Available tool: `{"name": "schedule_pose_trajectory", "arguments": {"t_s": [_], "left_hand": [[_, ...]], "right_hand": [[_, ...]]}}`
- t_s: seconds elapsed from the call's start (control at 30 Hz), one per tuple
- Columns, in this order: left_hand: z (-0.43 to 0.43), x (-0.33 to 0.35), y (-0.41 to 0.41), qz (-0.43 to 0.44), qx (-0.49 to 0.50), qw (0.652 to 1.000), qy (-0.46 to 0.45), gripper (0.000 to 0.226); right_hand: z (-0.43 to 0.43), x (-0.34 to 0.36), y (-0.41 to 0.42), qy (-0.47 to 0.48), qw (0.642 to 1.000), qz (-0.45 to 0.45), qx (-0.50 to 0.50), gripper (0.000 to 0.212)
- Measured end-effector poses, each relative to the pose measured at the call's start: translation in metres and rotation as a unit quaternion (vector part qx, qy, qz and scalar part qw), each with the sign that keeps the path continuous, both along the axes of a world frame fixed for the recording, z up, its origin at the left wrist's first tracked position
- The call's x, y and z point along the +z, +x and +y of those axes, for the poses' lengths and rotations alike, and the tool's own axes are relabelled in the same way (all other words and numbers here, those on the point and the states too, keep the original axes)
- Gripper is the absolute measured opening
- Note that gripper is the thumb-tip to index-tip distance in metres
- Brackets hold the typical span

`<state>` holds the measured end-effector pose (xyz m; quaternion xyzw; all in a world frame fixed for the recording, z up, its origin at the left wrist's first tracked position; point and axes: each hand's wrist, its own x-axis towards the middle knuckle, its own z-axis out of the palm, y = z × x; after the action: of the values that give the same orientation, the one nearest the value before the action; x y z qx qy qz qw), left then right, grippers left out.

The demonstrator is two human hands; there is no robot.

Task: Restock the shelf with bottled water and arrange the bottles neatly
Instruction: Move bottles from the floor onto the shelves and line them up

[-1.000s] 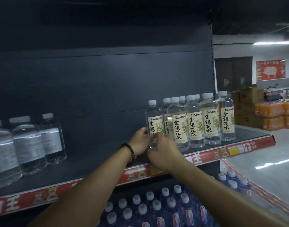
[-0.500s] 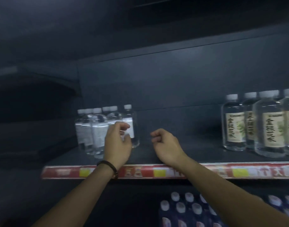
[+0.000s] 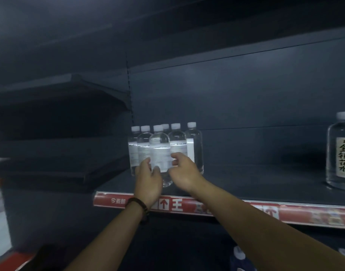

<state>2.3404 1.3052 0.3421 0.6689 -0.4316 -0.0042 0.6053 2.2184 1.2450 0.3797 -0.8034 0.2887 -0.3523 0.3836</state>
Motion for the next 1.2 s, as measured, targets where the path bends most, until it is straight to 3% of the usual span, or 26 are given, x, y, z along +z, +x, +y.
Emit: {"name": "schedule_pose_trajectory", "arguments": {"t_s": [0.13, 0.2, 0.3, 0.47, 0.6, 0.8, 0.93, 1.1, 1.2], "left_hand": [[-0.002, 0.004, 0.012, 0.019, -0.014, 0.999, 0.024, 0.043], [0.000, 0.006, 0.009, 0.042, -0.032, 0.999, 0.013, 0.024], [-0.003, -0.001, 0.012, 0.042, -0.038, 0.998, -0.012, 0.013], [0.004, 0.000, 0.001, 0.087, -0.112, 0.989, -0.039, 0.016], [-0.002, 0.007, -0.028, 0.098, -0.226, 0.969, 0.017, 0.024], [-0.040, 0.013, -0.084, 0.073, -0.252, 0.964, 0.042, 0.022], [-0.069, 0.012, -0.127, 0.090, -0.282, 0.954, 0.045, 0.012], [-0.095, 0.014, -0.183, 0.043, -0.351, 0.932, 0.077, 0.041], [-0.106, 0.017, -0.218, 0.010, -0.372, 0.924, 0.090, 0.038]], "right_hand": [[-0.003, -0.003, -0.008, -0.039, 0.998, -0.018, -0.036, 0.034], [-0.003, -0.003, -0.009, -0.042, 0.998, -0.011, -0.036, 0.050], [0.001, -0.005, -0.014, -0.072, 0.997, 0.007, -0.027, 0.069], [-0.005, -0.006, -0.032, -0.125, 0.989, 0.013, -0.074, 0.055], [-0.030, -0.011, -0.062, -0.136, 0.984, 0.022, -0.109, 0.056], [-0.026, -0.002, -0.144, -0.099, 0.980, 0.003, -0.176, 0.057], [-0.036, -0.008, -0.191, -0.160, 0.961, 0.019, -0.225, 0.053], [-0.038, -0.015, -0.254, -0.210, 0.935, 0.027, -0.283, 0.049], [-0.028, -0.024, -0.286, -0.261, 0.910, 0.098, -0.307, 0.061]]}}
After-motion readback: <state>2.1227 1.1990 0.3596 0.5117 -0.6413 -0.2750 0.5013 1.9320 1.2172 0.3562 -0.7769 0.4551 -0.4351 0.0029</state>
